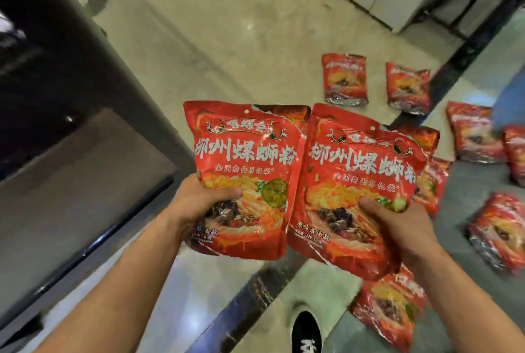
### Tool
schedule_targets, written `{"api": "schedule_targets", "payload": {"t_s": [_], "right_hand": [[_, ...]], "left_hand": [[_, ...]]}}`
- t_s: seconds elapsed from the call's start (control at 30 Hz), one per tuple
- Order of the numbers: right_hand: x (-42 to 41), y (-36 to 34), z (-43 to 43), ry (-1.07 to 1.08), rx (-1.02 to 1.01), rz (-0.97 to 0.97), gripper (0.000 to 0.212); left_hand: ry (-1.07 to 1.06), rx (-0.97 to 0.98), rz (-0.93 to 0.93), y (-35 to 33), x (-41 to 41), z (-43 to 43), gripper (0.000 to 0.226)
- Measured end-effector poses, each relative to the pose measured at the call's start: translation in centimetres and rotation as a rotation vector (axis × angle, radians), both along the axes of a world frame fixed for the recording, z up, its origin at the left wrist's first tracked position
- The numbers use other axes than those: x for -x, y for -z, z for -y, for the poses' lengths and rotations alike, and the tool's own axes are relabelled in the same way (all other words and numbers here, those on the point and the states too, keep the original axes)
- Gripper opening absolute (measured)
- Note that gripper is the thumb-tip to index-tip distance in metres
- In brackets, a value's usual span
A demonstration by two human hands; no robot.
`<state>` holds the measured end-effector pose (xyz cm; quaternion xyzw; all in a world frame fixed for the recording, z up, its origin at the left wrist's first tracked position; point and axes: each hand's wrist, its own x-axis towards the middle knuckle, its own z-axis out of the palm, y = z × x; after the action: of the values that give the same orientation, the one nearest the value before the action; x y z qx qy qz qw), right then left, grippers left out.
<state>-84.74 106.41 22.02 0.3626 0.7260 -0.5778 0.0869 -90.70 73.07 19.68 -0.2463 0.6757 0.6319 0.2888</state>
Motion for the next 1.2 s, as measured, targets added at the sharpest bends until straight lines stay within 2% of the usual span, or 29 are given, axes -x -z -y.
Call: {"api": "schedule_targets", "payload": {"t_s": [0.07,0.2,0.33,0.4,0.5,0.6,0.77,0.87,0.9,1.0,1.2], "right_hand": [[1.3,-9.0,0.1,-0.015,-0.009,-0.084,0.032],[2.3,-26.6,1.3,-0.060,0.017,-0.225,0.032],[0.4,-41.4,3.6,-0.127,0.052,-0.339,0.052],[-1.3,-47.4,4.9,-0.149,0.054,-0.401,0.054],[-4.3,-55.1,7.5,-0.142,0.078,-0.515,0.040],[-6.6,-61.2,11.1,-0.149,0.105,-0.621,0.027],[-8.2,-67.7,18.0,-0.250,0.190,-0.713,0.030],[-8.3,-69.7,22.1,-0.369,0.246,-0.722,0.061],[-8.2,-70.2,23.5,-0.412,0.266,-0.728,0.063],[-8.3,-71.3,27.8,-0.538,0.338,-0.764,0.050],[-8.2,-72.1,35.8,-0.817,0.441,-0.756,0.049]], "left_hand": [[-0.026,0.007,-0.079,-9.1,1.3,0.5,0.051],[-0.073,0.025,-0.228,-26.3,1.4,2.3,0.060],[-0.111,0.031,-0.364,-41.6,-1.6,4.9,0.050],[-0.132,0.048,-0.424,-48.1,-3.6,6.7,0.048],[-0.171,0.057,-0.512,-57.0,-7.1,10.0,0.033],[-0.205,0.046,-0.580,-64.4,-10.9,14.2,0.039],[-0.326,0.095,-0.670,-71.8,-17.1,21.5,0.045],[-0.385,0.147,-0.694,-74.4,-20.7,25.4,0.060],[-0.413,0.161,-0.699,-74.9,-21.9,26.5,0.063],[-0.528,0.195,-0.713,-76.2,-25.9,29.4,0.067],[-0.756,0.284,-0.764,-77.0,-34.5,32.9,0.063]]}}
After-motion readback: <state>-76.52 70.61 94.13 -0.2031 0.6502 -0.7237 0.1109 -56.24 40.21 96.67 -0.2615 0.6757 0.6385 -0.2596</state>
